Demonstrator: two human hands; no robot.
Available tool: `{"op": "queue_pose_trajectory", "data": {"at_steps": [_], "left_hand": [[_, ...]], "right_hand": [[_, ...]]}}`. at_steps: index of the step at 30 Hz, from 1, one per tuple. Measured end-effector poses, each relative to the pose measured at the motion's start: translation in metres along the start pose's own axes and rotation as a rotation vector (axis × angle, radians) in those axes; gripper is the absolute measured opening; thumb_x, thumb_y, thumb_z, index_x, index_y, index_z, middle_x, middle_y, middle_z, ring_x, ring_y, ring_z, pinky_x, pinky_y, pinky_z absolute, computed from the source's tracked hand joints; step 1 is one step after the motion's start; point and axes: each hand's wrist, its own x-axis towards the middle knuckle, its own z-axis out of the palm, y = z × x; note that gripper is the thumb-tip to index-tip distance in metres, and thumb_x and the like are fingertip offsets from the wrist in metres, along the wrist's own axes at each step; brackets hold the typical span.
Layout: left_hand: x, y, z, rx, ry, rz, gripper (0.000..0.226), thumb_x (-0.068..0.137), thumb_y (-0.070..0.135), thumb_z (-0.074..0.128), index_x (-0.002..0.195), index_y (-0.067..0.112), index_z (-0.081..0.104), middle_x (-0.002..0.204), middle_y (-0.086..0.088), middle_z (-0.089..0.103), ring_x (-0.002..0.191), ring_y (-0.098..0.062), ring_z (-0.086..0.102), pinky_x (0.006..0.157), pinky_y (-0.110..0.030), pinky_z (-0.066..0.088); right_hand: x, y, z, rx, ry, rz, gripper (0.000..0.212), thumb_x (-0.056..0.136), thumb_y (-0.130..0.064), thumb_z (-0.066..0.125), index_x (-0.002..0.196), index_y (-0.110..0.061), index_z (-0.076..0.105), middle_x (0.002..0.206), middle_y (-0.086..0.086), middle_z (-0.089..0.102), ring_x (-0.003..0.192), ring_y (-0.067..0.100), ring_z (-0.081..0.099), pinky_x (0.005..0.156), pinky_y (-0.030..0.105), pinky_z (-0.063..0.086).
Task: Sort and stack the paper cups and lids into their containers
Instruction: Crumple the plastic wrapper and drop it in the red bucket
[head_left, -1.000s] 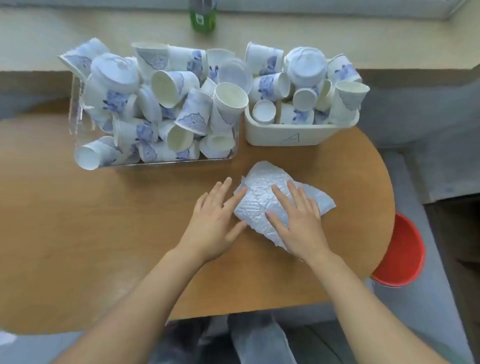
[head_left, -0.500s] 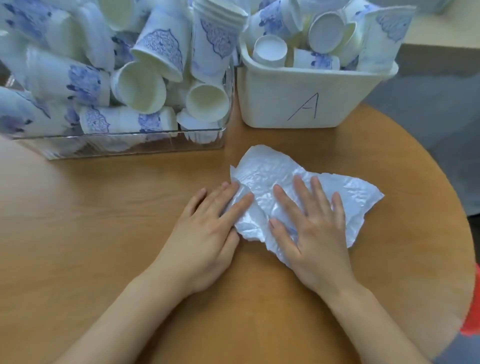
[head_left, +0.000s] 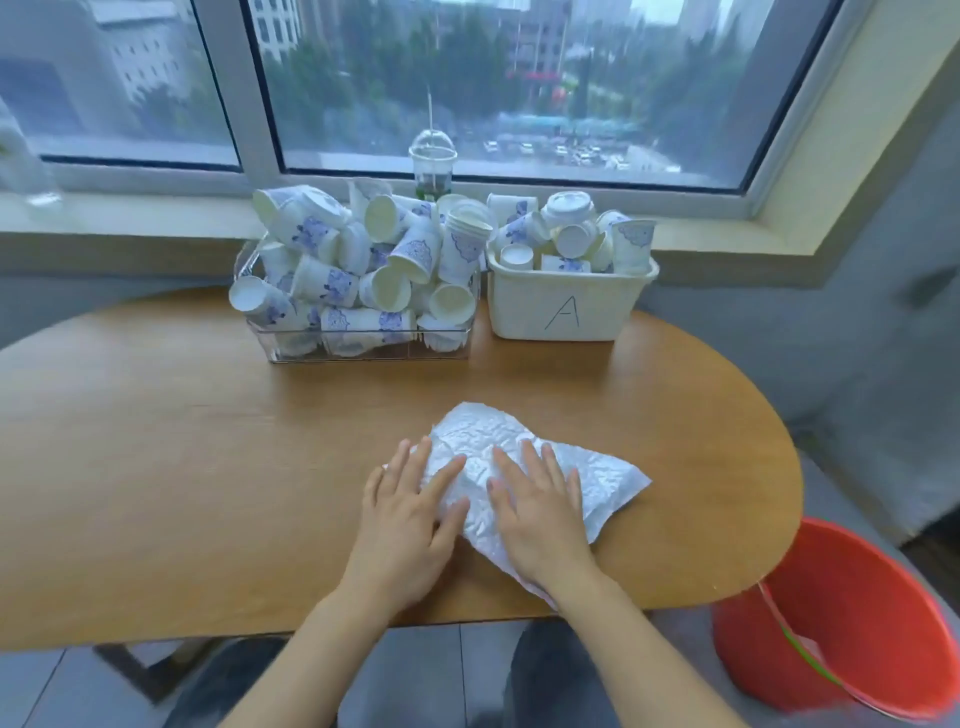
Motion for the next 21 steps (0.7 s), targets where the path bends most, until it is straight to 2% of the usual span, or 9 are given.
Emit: {"op": "queue_pose_trajectory", "data": {"at_steps": [3, 5, 6, 8, 10, 12, 16, 18, 21], "left_hand": [[-0.014, -0.008, 0.002, 0.057, 0.011, -0.033, 0.082, 0.086, 0.072, 0.009, 0.161, 0.048, 0.030, 0.177, 0.002, 0.005, 0.163, -0.021, -0.008, 0.128, -0.048, 0.000], [-0.021, -0.015, -0.002, 0.056, 0.072, -0.080, 0.074, 0.089, 0.064, 0.026, 0.160, 0.046, 0.034, 0.177, -0.002, 0.010, 0.164, -0.025, -0.004, 0.128, -0.052, 0.005], [-0.023, -0.018, -0.005, 0.060, 0.088, -0.105, 0.071, 0.091, 0.056, 0.037, 0.161, 0.046, 0.034, 0.176, -0.005, 0.010, 0.164, -0.027, -0.003, 0.128, -0.053, 0.006], [-0.026, -0.024, -0.009, 0.070, 0.088, -0.145, 0.071, 0.097, 0.040, 0.053, 0.163, 0.046, 0.028, 0.176, -0.008, 0.004, 0.163, -0.030, -0.006, 0.129, -0.053, 0.007], [-0.029, -0.027, -0.011, 0.051, 0.130, -0.141, 0.070, 0.101, 0.033, 0.059, 0.162, 0.046, 0.028, 0.176, -0.009, 0.005, 0.163, -0.030, -0.005, 0.129, -0.054, 0.009], [-0.031, -0.027, -0.011, 0.006, 0.176, -0.090, 0.065, 0.103, 0.036, 0.059, 0.161, 0.046, 0.032, 0.176, -0.007, 0.009, 0.164, -0.028, -0.003, 0.128, -0.054, 0.011], [-0.035, -0.029, -0.007, -0.117, 0.057, 0.019, 0.061, 0.102, 0.055, 0.042, 0.160, 0.055, 0.022, 0.176, 0.005, 0.002, 0.163, -0.015, -0.008, 0.131, -0.043, 0.006], [-0.036, -0.030, -0.006, -0.146, 0.000, 0.045, 0.059, 0.098, 0.059, 0.031, 0.156, 0.060, 0.021, 0.175, 0.011, -0.001, 0.161, -0.008, -0.013, 0.133, -0.040, 0.004], [-0.033, -0.029, -0.006, -0.186, 0.004, -0.052, 0.063, 0.090, 0.077, 0.011, 0.151, 0.065, 0.023, 0.171, 0.018, -0.014, 0.156, -0.005, -0.030, 0.131, -0.042, -0.007]], "right_hand": [[-0.022, -0.002, -0.009, 0.168, -0.012, -0.055, 0.048, 0.114, -0.037, 0.032, 0.162, -0.039, 0.030, 0.176, -0.003, 0.008, 0.162, 0.015, -0.001, 0.129, 0.032, 0.002], [-0.034, 0.003, -0.017, 0.251, -0.056, -0.099, 0.048, 0.112, -0.025, 0.043, 0.159, -0.037, 0.039, 0.172, -0.006, 0.019, 0.160, 0.014, 0.014, 0.123, 0.021, 0.014], [-0.039, 0.006, -0.021, 0.300, -0.070, -0.125, 0.049, 0.110, -0.020, 0.048, 0.155, -0.037, 0.044, 0.169, -0.009, 0.025, 0.157, 0.012, 0.024, 0.121, 0.019, 0.021], [-0.046, 0.012, -0.028, 0.369, -0.021, -0.182, 0.049, 0.104, -0.018, 0.060, 0.147, -0.041, 0.053, 0.161, -0.015, 0.037, 0.146, 0.005, 0.039, 0.118, 0.025, 0.037], [-0.049, 0.018, -0.028, 0.308, 0.050, -0.205, 0.050, 0.100, -0.032, 0.069, 0.145, -0.046, 0.054, 0.157, -0.019, 0.040, 0.146, 0.001, 0.036, 0.122, 0.033, 0.033], [-0.048, 0.018, -0.024, 0.216, 0.032, -0.192, 0.057, 0.097, -0.049, 0.068, 0.150, -0.051, 0.047, 0.165, -0.018, 0.031, 0.152, 0.005, 0.025, 0.127, 0.038, 0.024], [-0.040, 0.012, -0.009, 0.096, -0.062, -0.198, 0.064, 0.096, -0.061, 0.062, 0.154, -0.056, 0.034, 0.173, -0.012, 0.015, 0.159, 0.012, 0.014, 0.128, 0.039, 0.014], [-0.034, 0.012, -0.004, 0.010, -0.035, -0.195, 0.064, 0.095, -0.070, 0.055, 0.154, -0.054, 0.035, 0.172, -0.012, 0.020, 0.157, 0.012, 0.018, 0.123, 0.035, 0.014], [-0.029, 0.016, -0.005, -0.123, 0.045, -0.161, 0.081, 0.082, -0.092, 0.027, 0.153, -0.054, 0.038, 0.168, -0.012, 0.027, 0.153, 0.012, 0.022, 0.118, 0.034, 0.016]]}}
